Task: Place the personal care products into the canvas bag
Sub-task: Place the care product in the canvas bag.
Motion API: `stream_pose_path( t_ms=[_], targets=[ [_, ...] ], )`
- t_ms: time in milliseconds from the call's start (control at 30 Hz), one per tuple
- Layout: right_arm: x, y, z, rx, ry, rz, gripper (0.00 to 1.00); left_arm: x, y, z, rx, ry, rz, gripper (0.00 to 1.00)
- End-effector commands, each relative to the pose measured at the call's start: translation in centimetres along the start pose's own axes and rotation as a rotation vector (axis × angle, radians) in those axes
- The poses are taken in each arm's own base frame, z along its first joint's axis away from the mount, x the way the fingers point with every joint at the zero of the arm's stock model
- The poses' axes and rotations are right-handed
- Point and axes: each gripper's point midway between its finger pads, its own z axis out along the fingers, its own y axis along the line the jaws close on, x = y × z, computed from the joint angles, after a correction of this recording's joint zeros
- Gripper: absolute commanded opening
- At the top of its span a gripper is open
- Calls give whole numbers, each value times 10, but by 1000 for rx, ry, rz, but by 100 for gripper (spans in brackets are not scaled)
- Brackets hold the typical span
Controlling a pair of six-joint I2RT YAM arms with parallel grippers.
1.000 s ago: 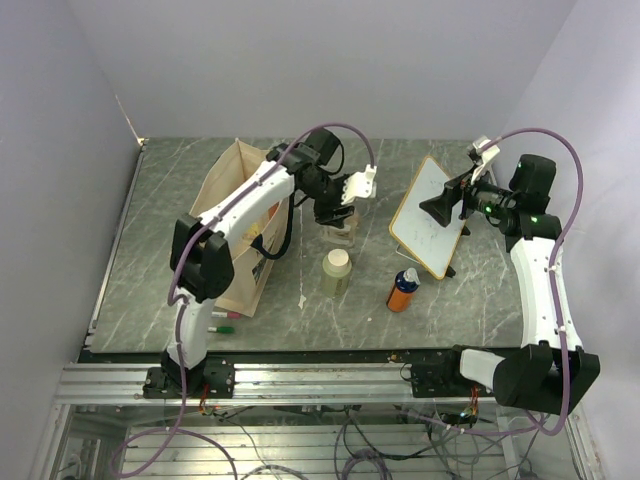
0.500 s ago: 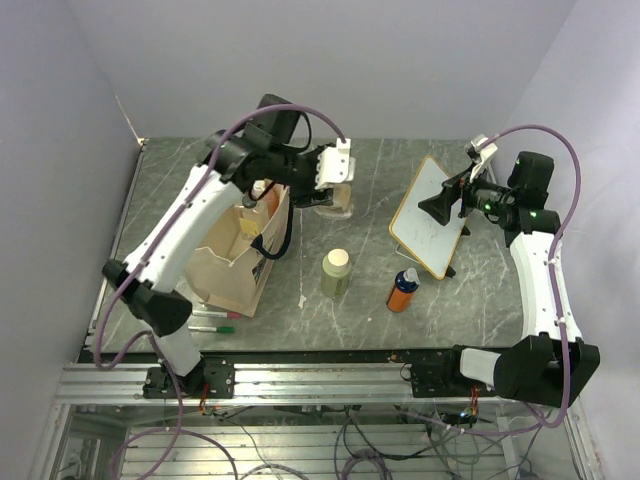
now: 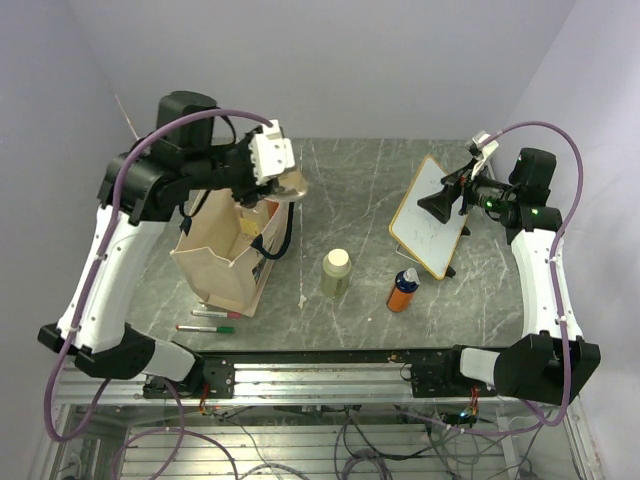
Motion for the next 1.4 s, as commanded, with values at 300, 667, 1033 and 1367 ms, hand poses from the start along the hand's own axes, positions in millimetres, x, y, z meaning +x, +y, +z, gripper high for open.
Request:
stream_pose_path(
  t_ms=[300,667,1033,1367],
  targets=[
    [-3,5,-3,-21,-16,-10,99,81,49,-57,-180,88,-30,7],
    [2,3,1,-30,-13,8,100,148,19,-62,72,137,-108,7],
    [5,1,3,-30,-7,15,100,165,3,-32,185,43,-130,7],
    [6,1,2,-23,-8,14,100,186,-15,-1,308,65,-152,7]
  ],
)
